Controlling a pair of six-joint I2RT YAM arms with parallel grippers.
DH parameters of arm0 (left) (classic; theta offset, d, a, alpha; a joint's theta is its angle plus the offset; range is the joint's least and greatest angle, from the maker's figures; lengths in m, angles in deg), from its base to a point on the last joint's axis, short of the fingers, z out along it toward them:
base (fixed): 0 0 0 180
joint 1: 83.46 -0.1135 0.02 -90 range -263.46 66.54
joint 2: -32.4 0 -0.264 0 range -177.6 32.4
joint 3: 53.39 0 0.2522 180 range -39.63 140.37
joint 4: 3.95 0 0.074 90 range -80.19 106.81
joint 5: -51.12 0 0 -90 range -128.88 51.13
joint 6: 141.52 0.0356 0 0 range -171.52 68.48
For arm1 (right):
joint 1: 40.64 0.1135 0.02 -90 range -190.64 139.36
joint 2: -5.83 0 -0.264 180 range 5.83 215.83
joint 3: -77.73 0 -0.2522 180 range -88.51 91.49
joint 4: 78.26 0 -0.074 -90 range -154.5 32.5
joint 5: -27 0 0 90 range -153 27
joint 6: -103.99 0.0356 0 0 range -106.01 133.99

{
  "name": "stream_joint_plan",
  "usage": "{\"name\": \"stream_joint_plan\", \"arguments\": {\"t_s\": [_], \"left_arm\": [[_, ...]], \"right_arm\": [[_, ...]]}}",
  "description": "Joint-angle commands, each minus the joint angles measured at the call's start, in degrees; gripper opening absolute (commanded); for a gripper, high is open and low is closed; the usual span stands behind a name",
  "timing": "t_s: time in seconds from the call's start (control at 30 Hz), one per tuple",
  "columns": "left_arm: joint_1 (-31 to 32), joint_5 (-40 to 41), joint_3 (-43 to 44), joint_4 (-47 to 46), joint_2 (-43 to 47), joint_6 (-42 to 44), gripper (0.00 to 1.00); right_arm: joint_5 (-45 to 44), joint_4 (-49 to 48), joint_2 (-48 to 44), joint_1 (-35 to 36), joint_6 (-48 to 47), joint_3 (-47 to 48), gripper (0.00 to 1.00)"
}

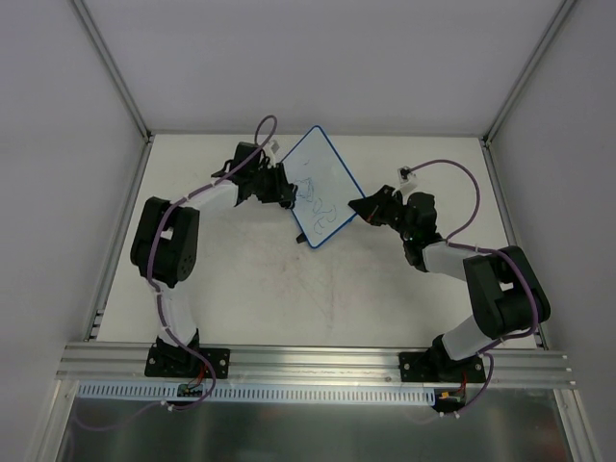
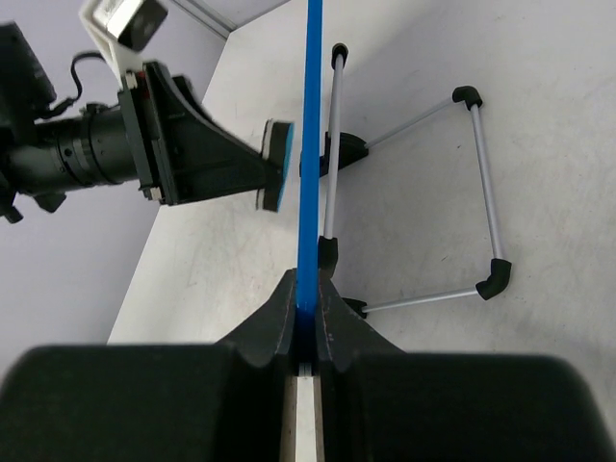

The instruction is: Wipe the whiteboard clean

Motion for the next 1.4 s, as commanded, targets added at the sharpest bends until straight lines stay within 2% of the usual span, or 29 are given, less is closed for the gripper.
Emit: {"name": "stream_joint_plan", "arguments": {"t_s": [0.0, 0.13, 0.23, 0.33, 0.4, 0.43, 0.6, 0.77, 0.83, 1.0, 1.13, 1.37], "left_arm": [[-1.42, 5.27, -6.40, 1.99, 11.57, -3.70, 0.00], [-2.73, 11.86, -15.02, 5.67, 20.18, -7.22, 0.01], [-3.96, 14.69, -20.12, 10.85, 24.32, -8.19, 0.08], [-4.32, 14.79, -22.50, 16.81, 24.33, -7.84, 0.23], [-4.23, 13.99, -23.29, 19.82, 23.98, -7.31, 0.23], [-4.32, 14.43, -23.91, 21.83, 23.89, -7.22, 0.27], [-3.53, 17.67, -27.07, 27.30, 22.31, -5.38, 0.26], [-2.74, 22.07, -29.36, 29.41, 24.85, -6.34, 0.34], [-2.74, 23.04, -29.36, 29.76, 25.12, -6.17, 0.40], [-2.74, 24.54, -28.57, 29.85, 22.75, -5.82, 0.54], [-2.56, 25.59, -27.69, 29.85, 21.25, -5.64, 0.60], [-0.72, 29.81, -27.25, 29.85, 23.97, -6.87, 0.62]], "right_arm": [[3.14, -3.09, -0.46, 1.32, -3.61, 1.76, 0.00], [3.14, -3.00, -0.72, 1.32, -3.69, 1.67, 0.00], [3.14, -3.00, -0.73, 1.41, -3.69, 1.58, 0.00], [3.14, -3.09, -0.55, 1.49, -3.61, 1.76, 0.00], [3.23, -3.09, -0.46, 1.49, -3.43, 1.76, 0.00], [3.23, -3.09, -0.37, 1.49, -3.34, 1.76, 0.00], [3.05, -3.09, -0.81, 1.49, -3.52, 1.49, 0.00], [3.23, -3.18, -0.29, 1.49, -3.25, 1.67, 0.00], [3.32, -3.18, -0.29, 1.49, -3.08, 1.67, 0.00], [3.32, -3.18, -0.29, 1.49, -3.08, 1.67, 0.00], [3.23, -3.18, -0.37, 1.49, -3.08, 1.58, 0.00], [3.49, -3.18, -0.11, 1.49, -2.99, 1.85, 0.00]]}}
